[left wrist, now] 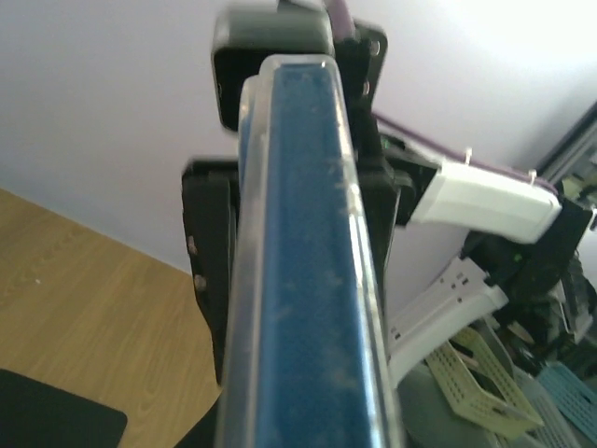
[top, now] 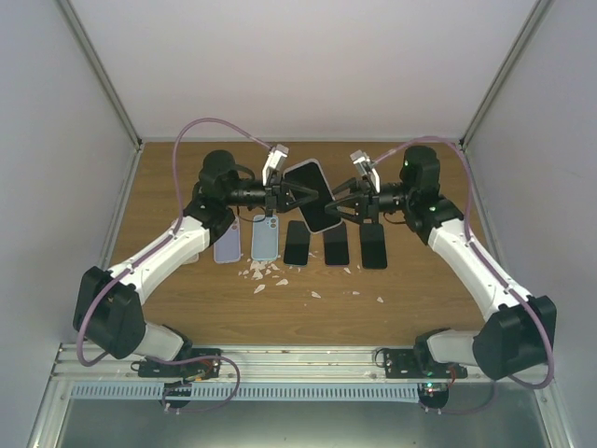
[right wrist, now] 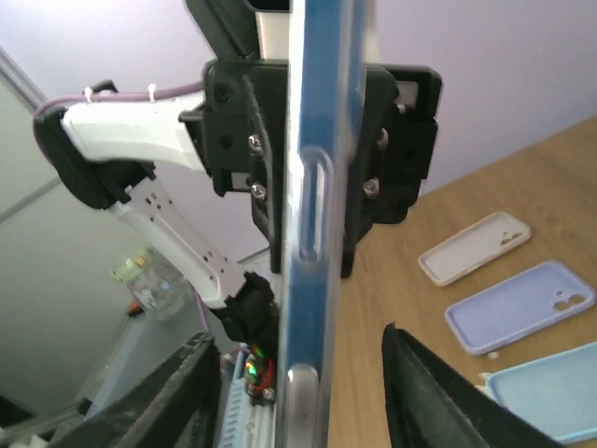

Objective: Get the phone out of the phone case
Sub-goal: Adjust the phone.

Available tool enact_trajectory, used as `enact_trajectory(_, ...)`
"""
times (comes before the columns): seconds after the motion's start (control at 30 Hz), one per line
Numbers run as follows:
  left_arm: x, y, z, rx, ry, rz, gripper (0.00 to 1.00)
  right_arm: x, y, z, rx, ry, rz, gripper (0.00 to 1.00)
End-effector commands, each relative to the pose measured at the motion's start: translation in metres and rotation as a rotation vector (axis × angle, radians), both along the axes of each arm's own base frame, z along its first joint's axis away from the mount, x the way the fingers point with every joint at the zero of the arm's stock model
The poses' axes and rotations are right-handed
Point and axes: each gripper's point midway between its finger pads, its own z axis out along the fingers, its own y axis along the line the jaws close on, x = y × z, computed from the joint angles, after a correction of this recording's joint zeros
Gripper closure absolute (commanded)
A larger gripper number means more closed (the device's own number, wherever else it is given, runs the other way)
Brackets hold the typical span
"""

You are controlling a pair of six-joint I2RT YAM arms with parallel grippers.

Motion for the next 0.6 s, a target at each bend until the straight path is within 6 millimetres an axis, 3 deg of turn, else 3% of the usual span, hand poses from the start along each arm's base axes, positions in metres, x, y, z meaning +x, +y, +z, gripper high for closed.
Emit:
enact_trajectory(0.0,-0.026,0.003,0.012,0.027,-0.177,-0.139,1.00,-0.004,-0.006,0.001,-0.053,-0.050,0.028,0.42)
enact_trajectory(0.07,-0.031,0.001,0.006,0.050,-0.196,-0.171,1.00,0.000,-0.007,0.004,-0.070,-0.059,0.027,0.38)
enact_trajectory(0.23,-0.037,-0.007,-0.005,0.081,-0.191,-0.203,1.00,0.009,-0.003,0.013,-0.078,-0.079,0.003,0.39)
enact_trajectory(0.4,-0.035,-0.017,-0.010,0.106,-0.193,-0.207,1.00,0.012,0.007,0.015,-0.090,-0.080,-0.026,0.51)
enact_trajectory(0.57,-0.032,-0.026,-0.016,0.138,-0.178,-0.208,1.00,0.018,0.009,0.011,-0.103,-0.072,-0.048,0.69)
